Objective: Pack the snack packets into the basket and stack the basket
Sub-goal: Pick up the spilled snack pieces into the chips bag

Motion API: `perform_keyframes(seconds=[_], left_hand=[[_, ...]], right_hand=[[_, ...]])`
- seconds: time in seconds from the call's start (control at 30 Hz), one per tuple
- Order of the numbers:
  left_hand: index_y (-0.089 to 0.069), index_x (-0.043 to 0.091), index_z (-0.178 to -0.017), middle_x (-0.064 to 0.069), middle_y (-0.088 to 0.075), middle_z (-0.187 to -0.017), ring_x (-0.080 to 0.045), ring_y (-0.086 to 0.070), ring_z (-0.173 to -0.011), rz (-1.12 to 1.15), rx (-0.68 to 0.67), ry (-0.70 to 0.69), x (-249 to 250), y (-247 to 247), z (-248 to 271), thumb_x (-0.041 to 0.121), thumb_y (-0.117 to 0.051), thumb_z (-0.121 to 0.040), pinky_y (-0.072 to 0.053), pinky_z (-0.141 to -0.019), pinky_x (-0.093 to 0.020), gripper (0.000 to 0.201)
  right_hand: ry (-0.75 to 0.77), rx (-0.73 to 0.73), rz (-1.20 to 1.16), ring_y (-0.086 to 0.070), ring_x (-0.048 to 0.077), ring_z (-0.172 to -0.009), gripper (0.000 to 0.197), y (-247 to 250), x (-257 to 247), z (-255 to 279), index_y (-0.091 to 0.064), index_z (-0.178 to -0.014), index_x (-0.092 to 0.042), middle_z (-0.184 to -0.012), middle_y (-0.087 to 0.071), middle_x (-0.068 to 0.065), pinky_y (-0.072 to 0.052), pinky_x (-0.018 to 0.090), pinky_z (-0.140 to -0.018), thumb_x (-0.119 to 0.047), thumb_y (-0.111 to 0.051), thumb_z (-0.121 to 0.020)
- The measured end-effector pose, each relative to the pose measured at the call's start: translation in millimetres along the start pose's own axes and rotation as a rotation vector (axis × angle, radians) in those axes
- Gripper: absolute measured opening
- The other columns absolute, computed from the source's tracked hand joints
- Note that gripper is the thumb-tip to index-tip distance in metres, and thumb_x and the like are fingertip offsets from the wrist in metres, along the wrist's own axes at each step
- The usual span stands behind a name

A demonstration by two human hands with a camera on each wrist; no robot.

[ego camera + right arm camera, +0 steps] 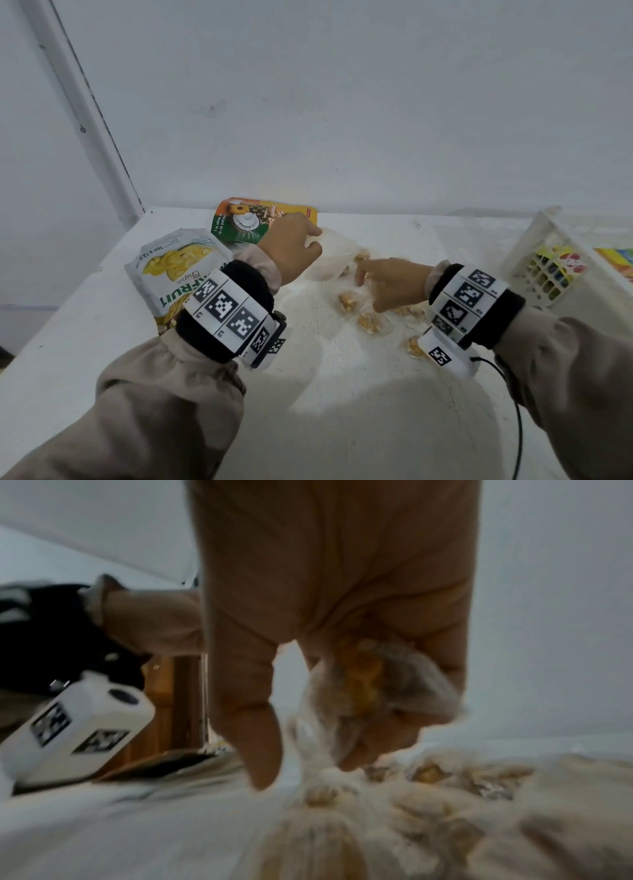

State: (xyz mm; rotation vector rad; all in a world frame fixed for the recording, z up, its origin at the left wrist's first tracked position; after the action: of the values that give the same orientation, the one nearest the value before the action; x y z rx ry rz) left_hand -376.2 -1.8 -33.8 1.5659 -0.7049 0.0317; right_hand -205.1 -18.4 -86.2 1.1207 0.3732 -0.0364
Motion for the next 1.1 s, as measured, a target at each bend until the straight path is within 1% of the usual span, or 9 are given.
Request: perform_keyframes(seconds=[0.1, 0.17, 0.4, 0.53, 0.63, 0.73, 0.9, 1.0, 1.1], left_hand=[[-0.054, 0.006, -0.126, -0.01, -0.051, -0.129, -0.023, -0.045, -0.119, -0.016, -0.014, 0.0, 3.7, -0.7, 2.1, 0.013, -0.047, -0.092, -0.027, -0.091, -0.019, 0.036], [-0.053, 0.006, -0.127, -0.009, -0.051, -0.13, -0.022, -0.046, -0.12, -0.013, -0.022, 0.002, 5.3, -0.9, 3.2, 0.013, -0.046, -0.092, -0.027, -0.09, -0.018, 0.036], [-0.055, 0.0, -0.124, -0.013, -0.052, -0.133, -0.023, -0.045, -0.124, -0.043, -0.081, 0.004, 8.5, 0.3, 7.3, 0.009, -0.038, -0.095, -0.025, -0.092, -0.017, 0.035], [-0.048, 0.006, -0.132, -0.008, -0.048, -0.138, -0.019, -0.043, -0.127, -0.052, -0.114, 0.019, 7.8, 0.1, 10.3, 0.013, -0.04, -0.096, -0.025, -0.098, -0.018, 0.038], [-0.046, 0.006, -0.134, -0.007, -0.047, -0.139, -0.019, -0.042, -0.128, -0.049, -0.128, 0.03, 8.4, -0.4, 11.8, 0.015, -0.041, -0.096, -0.026, -0.1, -0.019, 0.039], [-0.047, 0.007, -0.133, -0.007, -0.049, -0.137, -0.019, -0.044, -0.126, -0.044, -0.12, 0.039, 9.3, -1.1, 12.4, 0.015, -0.044, -0.095, -0.029, -0.1, -0.021, 0.039], [-0.049, 0.007, -0.131, -0.009, -0.051, -0.133, -0.02, -0.048, -0.121, -0.016, -0.088, 0.036, 11.8, 0.4, 13.3, 0.015, -0.047, -0.093, -0.031, -0.095, -0.02, 0.04], [-0.054, 0.007, -0.127, -0.011, -0.056, -0.128, -0.022, -0.05, -0.117, -0.007, -0.063, 0.038, 12.0, 2.3, 13.2, 0.016, -0.049, -0.091, -0.031, -0.087, -0.02, 0.037], [-0.057, 0.007, -0.124, -0.011, -0.058, -0.123, -0.023, -0.053, -0.112, 0.046, -0.044, 0.047, 11.5, 5.3, 14.5, 0.017, -0.05, -0.091, -0.035, -0.085, -0.021, 0.035]], right_hand=[[-0.056, -0.117, 0.264, -0.052, 0.018, -0.085, 0.05, -14.6, -1.3, 0.0, -0.054, -0.116, -0.011, -0.094, -0.054, -0.001, -0.042, 0.024, -0.07, -0.038, -0.069, -0.077], [-0.066, -0.145, 0.356, -0.055, 0.018, -0.077, 0.055, -20.9, -1.3, -3.9, -0.064, -0.107, -0.001, -0.084, -0.057, 0.003, -0.045, 0.028, -0.069, -0.047, -0.068, -0.076], [0.003, -0.128, 0.364, -0.045, 0.012, -0.065, 0.033, -24.5, -8.1, -2.4, -0.055, -0.078, -0.012, -0.074, -0.049, -0.005, -0.04, 0.023, -0.059, -0.038, -0.074, -0.073], [0.111, 0.016, 0.151, -0.047, 0.011, -0.071, 0.035, -5.2, -10.6, 7.5, -0.042, -0.072, -0.024, -0.072, -0.045, -0.011, -0.035, 0.021, -0.058, -0.027, -0.077, -0.071], [0.205, 0.159, -0.192, -0.046, -0.002, -0.051, 0.035, 22.5, -17.1, 22.7, -0.047, -0.069, -0.024, -0.061, -0.05, -0.013, -0.034, 0.012, -0.05, -0.02, -0.082, -0.067], [0.282, 0.371, -0.483, -0.041, 0.0, -0.044, 0.036, 45.7, -22.7, 32.3, -0.049, -0.072, -0.02, -0.047, -0.05, -0.013, -0.034, 0.012, -0.048, -0.02, -0.084, -0.064], [0.289, 0.723, -0.385, -0.053, -0.002, -0.062, 0.039, 51.1, -34.8, 28.0, -0.044, -0.072, -0.027, -0.066, -0.053, -0.014, -0.039, 0.019, -0.058, -0.028, -0.082, -0.065], [0.244, 0.731, -0.262, -0.059, 0.019, -0.078, 0.036, 43.4, -39.3, 23.4, -0.046, -0.081, -0.025, -0.081, -0.058, -0.009, -0.047, 0.035, -0.072, -0.034, -0.078, -0.068], [0.255, 0.756, -0.305, -0.055, 0.013, -0.064, 0.04, 42.6, -40.6, 22.4, -0.05, -0.095, -0.024, -0.089, -0.057, -0.009, -0.047, 0.031, -0.068, -0.04, -0.076, -0.07]])
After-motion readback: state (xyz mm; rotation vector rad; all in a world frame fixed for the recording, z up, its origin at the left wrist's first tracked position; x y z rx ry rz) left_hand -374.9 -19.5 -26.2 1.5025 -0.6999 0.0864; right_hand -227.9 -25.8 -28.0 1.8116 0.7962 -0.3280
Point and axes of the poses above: each hand's wrist, its own z-axis away from the middle knuckle, its own y-axis out of the back of the hand, x = y × z, the point moved 3 cm from there along -z, towards the middle knuckle
